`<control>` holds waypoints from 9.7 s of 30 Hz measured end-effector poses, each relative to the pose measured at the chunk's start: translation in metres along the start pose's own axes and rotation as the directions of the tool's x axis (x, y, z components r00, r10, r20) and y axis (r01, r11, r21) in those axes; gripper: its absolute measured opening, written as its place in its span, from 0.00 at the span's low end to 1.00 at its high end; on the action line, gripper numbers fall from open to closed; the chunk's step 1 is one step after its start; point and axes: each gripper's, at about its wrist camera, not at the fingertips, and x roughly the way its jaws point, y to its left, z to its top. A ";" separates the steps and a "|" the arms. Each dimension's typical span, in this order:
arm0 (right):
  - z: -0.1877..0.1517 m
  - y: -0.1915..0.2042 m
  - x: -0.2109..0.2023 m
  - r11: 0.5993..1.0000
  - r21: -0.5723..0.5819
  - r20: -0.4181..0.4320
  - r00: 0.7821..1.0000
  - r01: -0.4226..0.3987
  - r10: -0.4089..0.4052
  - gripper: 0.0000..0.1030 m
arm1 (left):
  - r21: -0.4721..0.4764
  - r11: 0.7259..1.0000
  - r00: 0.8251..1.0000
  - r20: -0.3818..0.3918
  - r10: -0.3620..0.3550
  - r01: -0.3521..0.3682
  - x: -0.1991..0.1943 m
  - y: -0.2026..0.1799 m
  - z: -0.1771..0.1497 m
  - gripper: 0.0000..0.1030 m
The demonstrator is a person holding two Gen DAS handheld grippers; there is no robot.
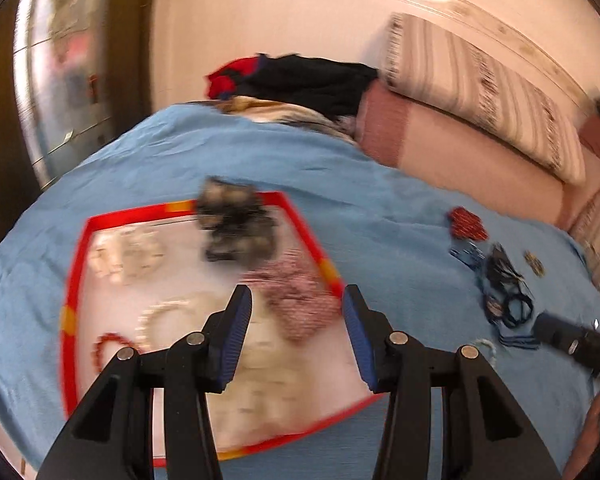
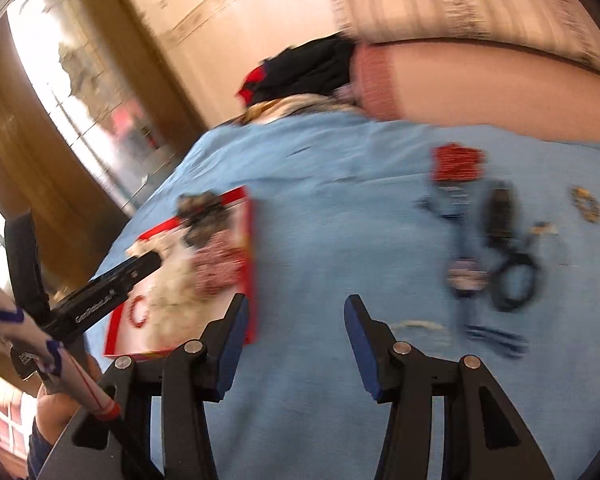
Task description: Organize jewelry
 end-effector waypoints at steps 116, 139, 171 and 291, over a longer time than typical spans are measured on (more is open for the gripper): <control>-0.008 -0.108 -0.045 0.989 0.141 0.008 0.998 0.053 -0.055 0.09 | 0.275 0.939 0.941 -0.319 -0.112 0.205 0.102 -0.156 -0.057 0.75; -0.009 -0.111 -0.048 0.988 0.151 0.020 0.999 0.027 -0.030 0.09 | 0.222 0.952 0.959 -0.238 -0.156 0.210 0.091 -0.153 -0.038 0.05; 0.008 0.009 0.002 0.995 0.056 -0.004 0.997 -0.080 0.081 0.09 | 0.076 0.991 0.993 -0.064 -0.103 0.108 0.022 -0.044 0.008 0.05; 0.026 0.145 0.164 0.992 -0.076 -0.231 0.970 -0.100 0.080 0.20 | -0.223 0.942 0.964 -0.142 0.224 -0.252 0.037 0.144 0.011 0.56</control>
